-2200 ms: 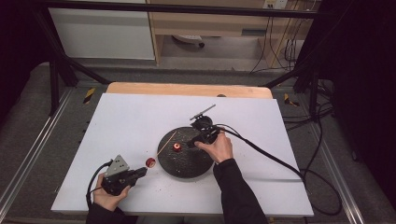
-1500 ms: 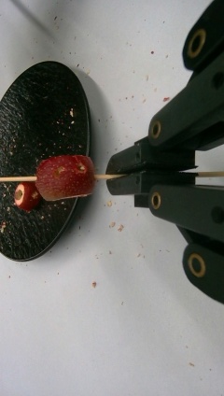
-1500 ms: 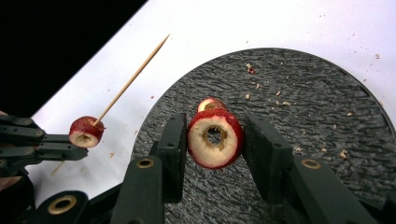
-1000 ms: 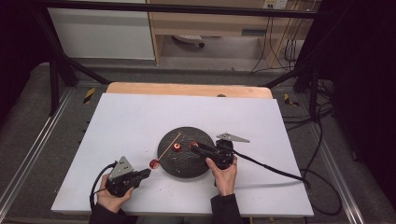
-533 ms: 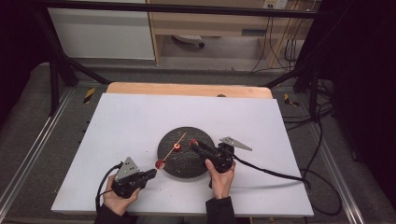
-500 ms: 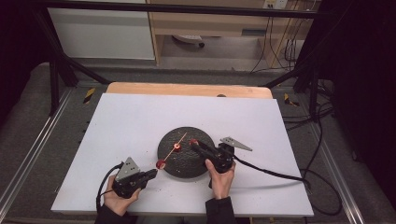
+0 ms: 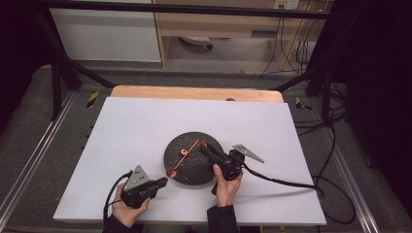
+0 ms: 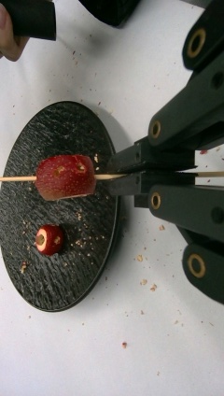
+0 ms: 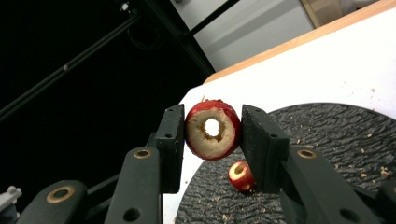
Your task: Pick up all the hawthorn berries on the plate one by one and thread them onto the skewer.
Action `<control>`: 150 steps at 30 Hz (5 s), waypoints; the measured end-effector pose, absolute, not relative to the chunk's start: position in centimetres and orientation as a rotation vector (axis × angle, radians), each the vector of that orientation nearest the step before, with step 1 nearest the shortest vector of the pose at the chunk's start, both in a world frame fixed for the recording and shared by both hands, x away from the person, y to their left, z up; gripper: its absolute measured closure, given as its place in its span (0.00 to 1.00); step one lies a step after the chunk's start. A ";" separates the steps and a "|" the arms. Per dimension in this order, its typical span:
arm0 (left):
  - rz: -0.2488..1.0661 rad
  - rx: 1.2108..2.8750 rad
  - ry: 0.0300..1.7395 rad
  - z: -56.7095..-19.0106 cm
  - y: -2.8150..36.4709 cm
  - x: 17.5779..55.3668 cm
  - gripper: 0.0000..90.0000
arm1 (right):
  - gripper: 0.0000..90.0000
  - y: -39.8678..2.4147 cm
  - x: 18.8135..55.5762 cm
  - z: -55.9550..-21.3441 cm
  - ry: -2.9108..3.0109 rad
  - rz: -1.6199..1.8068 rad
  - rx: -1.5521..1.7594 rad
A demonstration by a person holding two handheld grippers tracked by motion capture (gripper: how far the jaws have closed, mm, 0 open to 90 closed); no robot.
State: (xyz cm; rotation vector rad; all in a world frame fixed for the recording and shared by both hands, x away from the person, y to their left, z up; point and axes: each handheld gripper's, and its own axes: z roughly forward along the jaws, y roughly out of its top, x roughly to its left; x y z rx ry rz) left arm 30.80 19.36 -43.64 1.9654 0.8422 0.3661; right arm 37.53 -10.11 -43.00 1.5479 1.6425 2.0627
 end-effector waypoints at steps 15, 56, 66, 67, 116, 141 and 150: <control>0.357 1.957 0.838 -44.1 19.2 30.1 0.98 | 0.68 -10.5 39.3 -42.2 1.539 2.096 1.587; 0.388 1.878 0.889 -44.3 17.0 30.3 0.98 | 0.68 -9.8 39.8 -43.1 1.365 2.282 1.670; 0.397 1.852 0.907 -43.4 14.8 31.2 0.98 | 0.68 -9.9 39.5 -43.0 1.359 2.296 1.662; 0.396 1.852 0.906 -43.3 14.6 31.4 0.98 | 0.68 -9.9 39.4 -43.0 1.358 2.295 1.652; 0.377 1.866 0.871 -40.4 12.9 35.8 0.98 | 0.47 -10.6 38.6 -42.2 1.552 2.178 1.572; 0.387 1.933 0.933 -42.1 21.6 33.4 0.98 | 0.04 -12.0 39.2 -42.6 2.226 1.565 1.317; 0.372 1.951 0.943 -42.9 23.7 32.8 0.98 | 0.03 -12.6 39.0 -41.9 2.346 1.378 1.251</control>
